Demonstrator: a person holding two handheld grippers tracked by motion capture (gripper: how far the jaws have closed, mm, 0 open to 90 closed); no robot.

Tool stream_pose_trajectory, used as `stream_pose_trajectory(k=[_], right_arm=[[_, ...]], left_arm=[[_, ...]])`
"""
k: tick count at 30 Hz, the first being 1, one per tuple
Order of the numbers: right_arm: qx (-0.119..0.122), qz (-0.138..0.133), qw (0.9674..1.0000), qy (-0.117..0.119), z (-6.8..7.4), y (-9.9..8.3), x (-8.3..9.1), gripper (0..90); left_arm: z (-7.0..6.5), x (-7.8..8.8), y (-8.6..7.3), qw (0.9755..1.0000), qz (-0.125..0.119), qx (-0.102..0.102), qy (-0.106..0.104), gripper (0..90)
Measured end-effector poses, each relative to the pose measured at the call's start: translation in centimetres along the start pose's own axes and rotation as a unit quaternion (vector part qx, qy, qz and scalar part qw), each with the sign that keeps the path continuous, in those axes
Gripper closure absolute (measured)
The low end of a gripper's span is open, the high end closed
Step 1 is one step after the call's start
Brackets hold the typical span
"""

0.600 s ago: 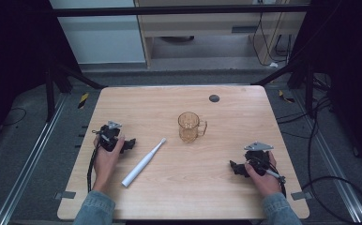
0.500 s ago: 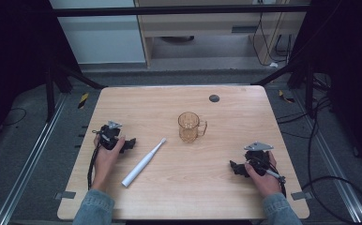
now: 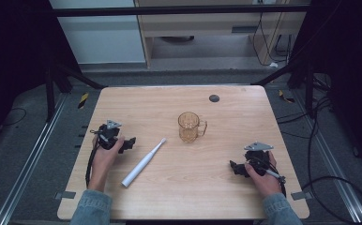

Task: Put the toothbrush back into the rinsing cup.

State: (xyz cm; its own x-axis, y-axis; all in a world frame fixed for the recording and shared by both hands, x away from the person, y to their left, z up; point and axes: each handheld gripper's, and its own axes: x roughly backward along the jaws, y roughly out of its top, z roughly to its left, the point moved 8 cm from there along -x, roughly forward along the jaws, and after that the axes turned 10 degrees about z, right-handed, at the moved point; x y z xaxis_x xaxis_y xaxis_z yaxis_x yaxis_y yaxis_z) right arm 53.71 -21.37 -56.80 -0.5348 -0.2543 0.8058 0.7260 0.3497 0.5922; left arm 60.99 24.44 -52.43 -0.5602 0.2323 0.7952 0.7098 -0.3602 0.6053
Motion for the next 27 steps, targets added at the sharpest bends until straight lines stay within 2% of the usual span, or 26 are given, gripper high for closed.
stream_pose_trajectory(k=[5,12,18,22,27], right_arm=[[0.000,0.000,1.0000,0.000,0.0,0.0,0.0,0.4],[0.001,0.000,1.0000,0.000,0.0,0.0,0.0,0.3],[0.004,-0.001,1.0000,-0.001,-0.1,0.0,0.0,0.4],[0.001,0.000,1.0000,0.000,0.0,0.0,0.0,0.4],[0.001,0.000,1.0000,0.000,0.0,0.0,0.0,0.4]], left_arm=[[-1.8,1.7,0.2,0.9995,0.008,-0.031,0.002,8.9],[-4.8,3.0,0.2,0.9965,0.045,-0.070,0.000,8.8],[-6.6,4.2,0.5,0.9952,0.048,-0.085,-0.005,7.7],[-7.2,4.5,0.5,0.9943,0.055,-0.091,-0.007,7.0],[-8.0,4.6,0.3,0.9915,0.069,-0.110,-0.013,7.0]])
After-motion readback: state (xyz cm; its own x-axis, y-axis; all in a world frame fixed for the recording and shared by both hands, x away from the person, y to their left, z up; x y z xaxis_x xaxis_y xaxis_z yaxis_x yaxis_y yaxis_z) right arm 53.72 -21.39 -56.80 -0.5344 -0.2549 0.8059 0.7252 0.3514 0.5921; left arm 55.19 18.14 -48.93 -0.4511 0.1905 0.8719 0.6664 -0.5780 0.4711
